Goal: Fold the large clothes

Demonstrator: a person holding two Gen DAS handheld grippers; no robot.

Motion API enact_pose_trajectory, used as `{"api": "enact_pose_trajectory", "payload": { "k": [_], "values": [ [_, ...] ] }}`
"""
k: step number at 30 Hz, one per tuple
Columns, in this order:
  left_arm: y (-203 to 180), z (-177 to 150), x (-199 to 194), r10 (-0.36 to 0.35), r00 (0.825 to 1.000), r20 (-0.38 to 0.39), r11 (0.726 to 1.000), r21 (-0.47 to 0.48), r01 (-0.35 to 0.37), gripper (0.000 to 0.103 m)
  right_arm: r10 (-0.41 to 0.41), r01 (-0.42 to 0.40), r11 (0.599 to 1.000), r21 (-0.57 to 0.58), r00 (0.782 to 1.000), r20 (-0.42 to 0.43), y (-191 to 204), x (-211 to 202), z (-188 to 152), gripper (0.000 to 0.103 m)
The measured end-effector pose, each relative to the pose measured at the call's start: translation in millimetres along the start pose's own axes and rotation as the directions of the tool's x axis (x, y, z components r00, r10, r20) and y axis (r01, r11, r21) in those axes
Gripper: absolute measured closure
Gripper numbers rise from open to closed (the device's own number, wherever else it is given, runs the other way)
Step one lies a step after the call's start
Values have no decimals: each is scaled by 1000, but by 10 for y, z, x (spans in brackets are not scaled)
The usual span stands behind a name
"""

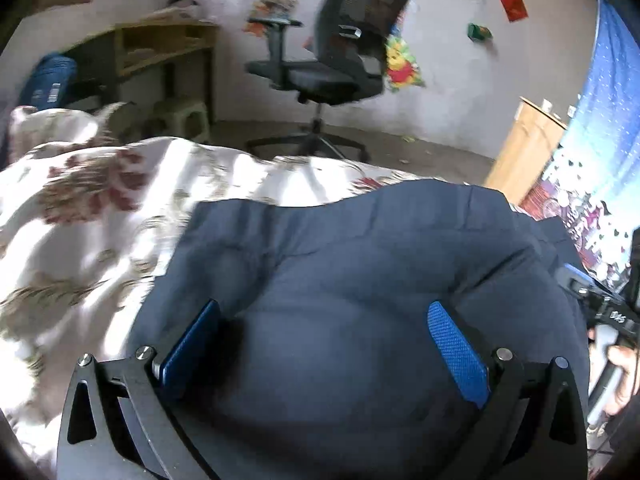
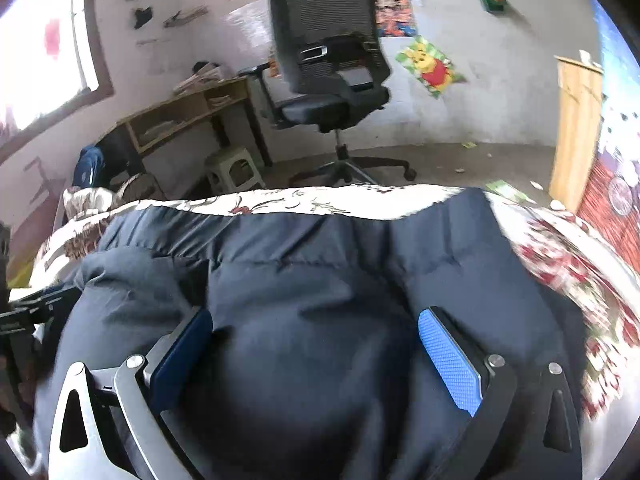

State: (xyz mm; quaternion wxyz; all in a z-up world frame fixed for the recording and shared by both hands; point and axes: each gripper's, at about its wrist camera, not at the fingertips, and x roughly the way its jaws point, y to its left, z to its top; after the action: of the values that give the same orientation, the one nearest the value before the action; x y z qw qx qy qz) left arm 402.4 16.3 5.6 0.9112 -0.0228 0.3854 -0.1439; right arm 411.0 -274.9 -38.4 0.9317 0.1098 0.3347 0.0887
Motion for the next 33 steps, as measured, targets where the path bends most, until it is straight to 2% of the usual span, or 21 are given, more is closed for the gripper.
{"api": "enact_pose_trajectory", "payload": {
  "k": [4, 7, 11, 15, 19, 22, 28, 33],
  "values": [
    [243, -84, -302, 50, 998, 42, 999, 18, -50, 1, -4, 4, 1000, -7, 1000, -4, -94, -280, -36, 0],
    [550, -166, -377, 48, 999, 10, 999, 3, -48, 1, -47, 46, 998, -32, 999, -10, -223, -433, -96, 0],
    [856, -253, -255, -15, 997, -79, 998, -63, 9, 1, -115, 114, 993, -34, 993, -30, -437, -545, -224, 0],
    [1034, -292, -81, -113, 983, -143, 986, -140, 93, 1, -144, 147, 988, 42, 987, -69, -729, -512, -261, 0],
    [1136, -288, 128, -203, 959, -196, 964, -214, 160, 1, -128, 143, 982, 123, 985, -119, -1014, -433, -305, 0],
    [1193, -305, 208, -239, 948, -209, 952, -242, 186, 1, -40, 79, 973, 215, 982, -182, -1231, -317, -406, 0],
    [1309, -363, 362, -319, 919, -233, 922, -302, 243, 1, 15, 15, 976, 217, 991, -135, -1287, -298, -513, 0],
    [1330, -343, 383, -330, 911, -247, 922, -290, 255, 1, 8, 14, 981, 192, 993, -117, -1253, -309, -560, 0]
  ]
}}
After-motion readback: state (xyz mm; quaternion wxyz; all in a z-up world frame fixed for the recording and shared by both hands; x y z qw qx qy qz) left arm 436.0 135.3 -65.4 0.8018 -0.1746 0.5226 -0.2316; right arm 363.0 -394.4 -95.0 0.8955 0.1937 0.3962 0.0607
